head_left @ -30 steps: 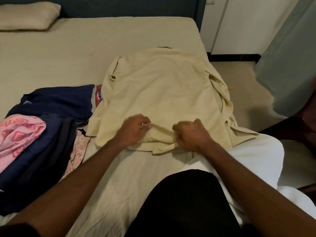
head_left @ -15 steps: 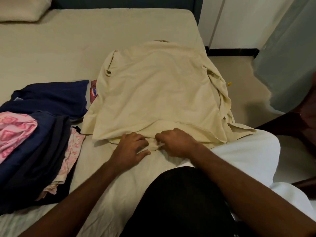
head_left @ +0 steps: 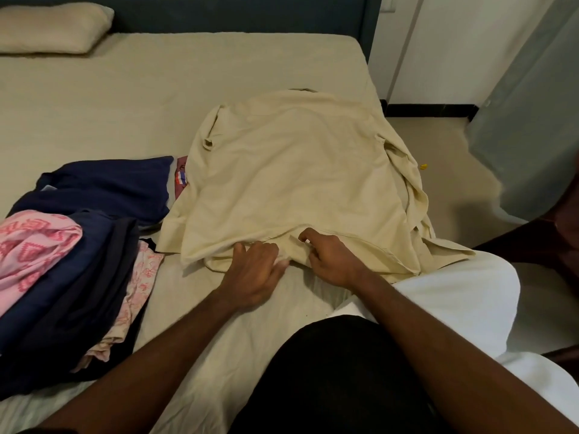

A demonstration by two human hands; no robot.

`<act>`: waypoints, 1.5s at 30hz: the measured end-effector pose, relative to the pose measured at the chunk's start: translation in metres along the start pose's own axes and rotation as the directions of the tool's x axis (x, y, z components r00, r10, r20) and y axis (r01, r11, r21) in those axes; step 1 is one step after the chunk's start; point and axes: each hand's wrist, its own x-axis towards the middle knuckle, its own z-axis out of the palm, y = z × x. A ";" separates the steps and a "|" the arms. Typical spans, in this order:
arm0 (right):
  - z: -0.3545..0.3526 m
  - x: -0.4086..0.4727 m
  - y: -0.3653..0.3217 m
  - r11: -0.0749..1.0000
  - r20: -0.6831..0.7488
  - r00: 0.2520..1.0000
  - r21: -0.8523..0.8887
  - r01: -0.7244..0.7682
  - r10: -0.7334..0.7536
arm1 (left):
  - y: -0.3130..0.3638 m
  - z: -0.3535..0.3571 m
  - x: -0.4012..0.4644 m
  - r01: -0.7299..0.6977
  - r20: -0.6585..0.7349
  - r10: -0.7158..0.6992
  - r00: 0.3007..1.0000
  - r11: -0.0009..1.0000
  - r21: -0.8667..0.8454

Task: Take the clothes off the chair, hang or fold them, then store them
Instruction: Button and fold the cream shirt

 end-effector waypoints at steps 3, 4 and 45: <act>0.000 0.001 0.002 0.999 -0.023 1.000 0.039 0.000 0.001 | 0.007 -0.004 0.014 0.098 0.140 -0.112 0.984 0.990 0.102; 0.000 0.001 0.002 0.999 -0.030 1.000 0.044 0.009 -0.008 | 0.009 -0.004 0.018 0.107 0.137 -0.125 0.983 0.986 0.132; -0.089 -0.008 0.007 0.920 0.413 0.857 -0.359 -0.159 0.309 | -0.134 -0.103 -0.047 0.395 -0.126 -0.418 0.900 0.902 -0.174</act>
